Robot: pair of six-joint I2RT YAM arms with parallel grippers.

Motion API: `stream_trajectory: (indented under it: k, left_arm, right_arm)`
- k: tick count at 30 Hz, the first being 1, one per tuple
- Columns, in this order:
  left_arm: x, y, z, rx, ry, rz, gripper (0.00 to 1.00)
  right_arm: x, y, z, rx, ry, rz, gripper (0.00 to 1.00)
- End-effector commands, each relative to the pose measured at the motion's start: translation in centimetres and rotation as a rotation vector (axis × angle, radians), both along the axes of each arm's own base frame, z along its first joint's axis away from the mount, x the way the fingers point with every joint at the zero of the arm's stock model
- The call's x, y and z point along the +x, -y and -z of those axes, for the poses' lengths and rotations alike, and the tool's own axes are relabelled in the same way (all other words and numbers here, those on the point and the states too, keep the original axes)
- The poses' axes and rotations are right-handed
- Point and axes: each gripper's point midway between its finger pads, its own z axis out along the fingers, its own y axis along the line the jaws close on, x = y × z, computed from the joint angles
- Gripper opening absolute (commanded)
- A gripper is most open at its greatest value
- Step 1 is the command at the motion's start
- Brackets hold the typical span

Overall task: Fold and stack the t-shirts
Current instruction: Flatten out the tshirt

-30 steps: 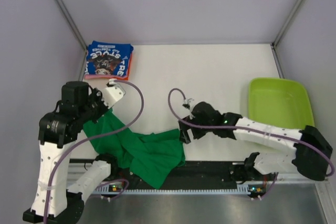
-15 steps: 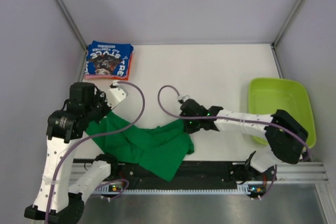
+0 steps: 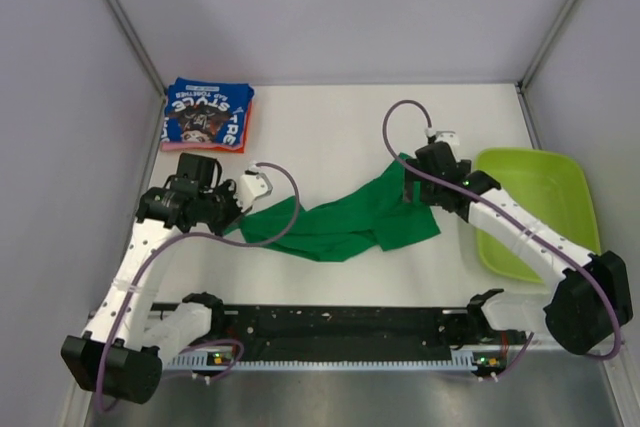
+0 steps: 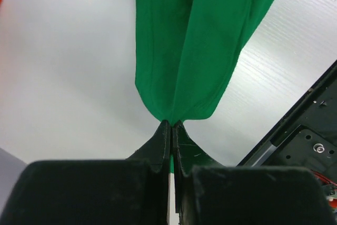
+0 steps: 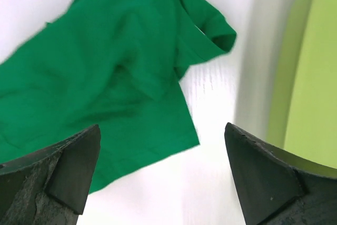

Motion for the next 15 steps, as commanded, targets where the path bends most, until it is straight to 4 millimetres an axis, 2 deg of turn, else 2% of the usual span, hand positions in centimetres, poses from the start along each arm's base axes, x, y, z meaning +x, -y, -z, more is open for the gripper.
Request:
stream_trajectory:
  k: [1, 4, 9, 11, 12, 15]
  left_arm:
    - [-0.5, 1.1, 0.7, -0.057, 0.024, 0.053, 0.00]
    - [-0.9, 1.2, 1.2, -0.066, 0.027, 0.057, 0.00]
    - [-1.1, 1.1, 1.4, -0.065, 0.034, 0.057, 0.00]
    - [-1.2, 1.0, 1.3, -0.062, 0.039, 0.055, 0.00]
    - [-1.1, 0.9, 1.2, -0.058, 0.044, 0.052, 0.00]
    - [-1.0, 0.4, 1.0, -0.038, 0.051, 0.027, 0.00]
  right_arm:
    - [-2.3, 2.4, 1.1, -0.043, -0.045, 0.115, 0.97]
    - [-4.2, 1.0, 5.2, 0.009, -0.177, 0.066, 0.95]
    - [-5.1, 0.8, 10.2, -0.011, -0.294, 0.075, 0.94]
    - [-5.6, 0.1, 12.1, 0.011, -0.357, 0.065, 0.90]
    - [-6.0, -0.4, 13.0, 0.028, -0.393, 0.057, 0.82]
    - [-6.5, -1.1, 14.4, 0.048, -0.439, 0.044, 0.40]
